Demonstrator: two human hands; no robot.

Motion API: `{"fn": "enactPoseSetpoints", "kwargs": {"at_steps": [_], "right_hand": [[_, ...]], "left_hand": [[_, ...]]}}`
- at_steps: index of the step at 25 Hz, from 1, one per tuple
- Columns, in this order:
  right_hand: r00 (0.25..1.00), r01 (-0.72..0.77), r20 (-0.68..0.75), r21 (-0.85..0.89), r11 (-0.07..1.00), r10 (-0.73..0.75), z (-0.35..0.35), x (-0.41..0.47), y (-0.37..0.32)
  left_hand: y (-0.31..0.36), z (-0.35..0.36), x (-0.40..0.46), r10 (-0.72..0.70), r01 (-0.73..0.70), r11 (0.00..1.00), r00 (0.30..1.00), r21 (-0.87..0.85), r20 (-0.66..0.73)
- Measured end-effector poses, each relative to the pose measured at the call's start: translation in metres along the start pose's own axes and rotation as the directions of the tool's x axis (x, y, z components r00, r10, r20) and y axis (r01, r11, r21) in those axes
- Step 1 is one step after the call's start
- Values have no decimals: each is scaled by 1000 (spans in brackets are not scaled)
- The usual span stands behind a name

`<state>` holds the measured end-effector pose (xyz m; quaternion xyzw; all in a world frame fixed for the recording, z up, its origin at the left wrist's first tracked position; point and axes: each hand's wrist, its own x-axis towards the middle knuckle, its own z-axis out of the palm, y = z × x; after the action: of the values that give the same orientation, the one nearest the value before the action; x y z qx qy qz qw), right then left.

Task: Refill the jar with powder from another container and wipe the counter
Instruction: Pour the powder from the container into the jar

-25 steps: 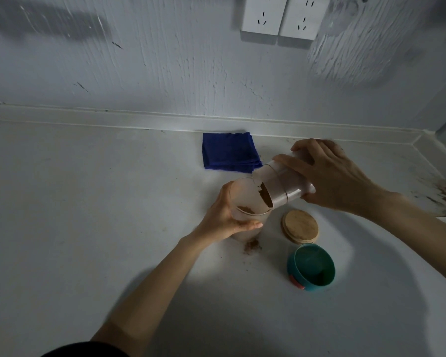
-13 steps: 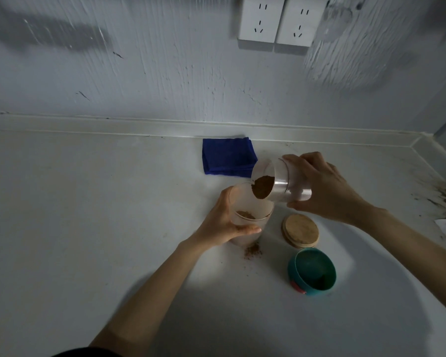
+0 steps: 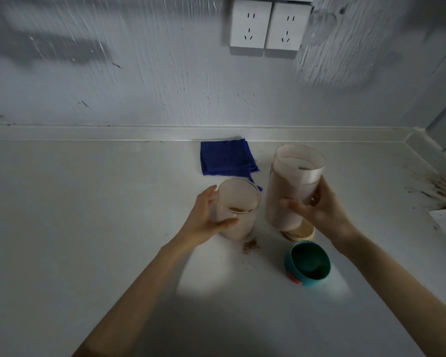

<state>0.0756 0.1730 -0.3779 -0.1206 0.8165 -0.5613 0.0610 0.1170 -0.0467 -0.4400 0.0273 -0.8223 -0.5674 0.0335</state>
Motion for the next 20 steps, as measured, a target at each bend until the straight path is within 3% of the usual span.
{"fn": "enactPoseSetpoints", "kwargs": {"at_steps": [4, 8, 13, 20], "right_hand": [[999, 20, 30, 111, 994, -23, 18, -36, 10], [997, 33, 69, 103, 994, -40, 43, -67, 23], [987, 85, 148, -115, 990, -67, 79, -89, 43], [977, 177, 157, -202, 963, -146, 98, -96, 48]], "left_hand": [[-7, -2, -34, -28, 14, 995, 989, -101, -145], [-14, 2, -68, -51, 44, 988, 998, -149, -43], [-10, 13, -93, -35, 51, 988, 993, -145, 109], [-18, 24, -103, -45, 67, 983, 991, -171, 124]]}}
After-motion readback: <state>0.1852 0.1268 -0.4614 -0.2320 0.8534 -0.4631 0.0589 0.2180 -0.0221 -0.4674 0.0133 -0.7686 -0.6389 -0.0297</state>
